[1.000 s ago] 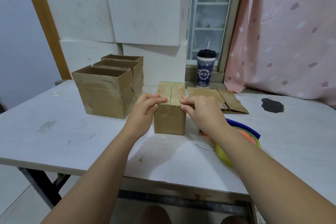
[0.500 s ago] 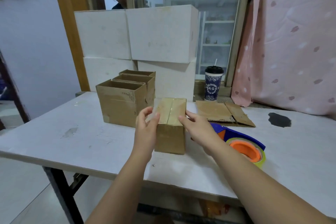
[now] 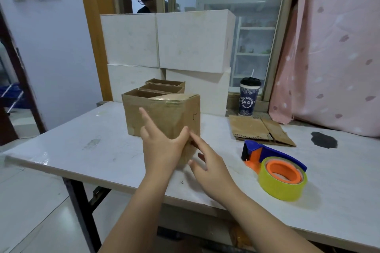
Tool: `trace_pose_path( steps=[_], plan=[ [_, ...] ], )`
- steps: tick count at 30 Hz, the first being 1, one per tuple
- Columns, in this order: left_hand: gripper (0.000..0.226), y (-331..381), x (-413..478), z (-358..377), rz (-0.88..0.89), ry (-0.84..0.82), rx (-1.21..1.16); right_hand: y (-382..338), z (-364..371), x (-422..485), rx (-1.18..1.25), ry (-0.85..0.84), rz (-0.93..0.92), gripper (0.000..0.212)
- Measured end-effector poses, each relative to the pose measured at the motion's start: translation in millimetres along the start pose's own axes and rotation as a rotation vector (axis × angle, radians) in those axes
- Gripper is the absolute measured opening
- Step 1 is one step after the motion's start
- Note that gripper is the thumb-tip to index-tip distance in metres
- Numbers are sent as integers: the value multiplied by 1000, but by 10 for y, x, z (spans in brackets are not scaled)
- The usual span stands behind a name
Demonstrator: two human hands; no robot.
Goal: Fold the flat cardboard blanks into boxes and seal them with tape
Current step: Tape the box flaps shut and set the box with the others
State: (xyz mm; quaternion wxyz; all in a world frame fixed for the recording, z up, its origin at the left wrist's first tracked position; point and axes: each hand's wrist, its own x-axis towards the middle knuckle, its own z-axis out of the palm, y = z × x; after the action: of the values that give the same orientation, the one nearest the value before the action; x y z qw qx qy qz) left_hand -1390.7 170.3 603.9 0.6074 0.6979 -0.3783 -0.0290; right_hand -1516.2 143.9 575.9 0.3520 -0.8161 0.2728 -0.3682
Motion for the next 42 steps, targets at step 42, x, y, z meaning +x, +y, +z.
trace_pose_path(
  steps=[42],
  plan=[
    [72, -240, 287, -460, -149, -292, -394, 175, -315, 226, -499, -3, -147, 58]
  ],
)
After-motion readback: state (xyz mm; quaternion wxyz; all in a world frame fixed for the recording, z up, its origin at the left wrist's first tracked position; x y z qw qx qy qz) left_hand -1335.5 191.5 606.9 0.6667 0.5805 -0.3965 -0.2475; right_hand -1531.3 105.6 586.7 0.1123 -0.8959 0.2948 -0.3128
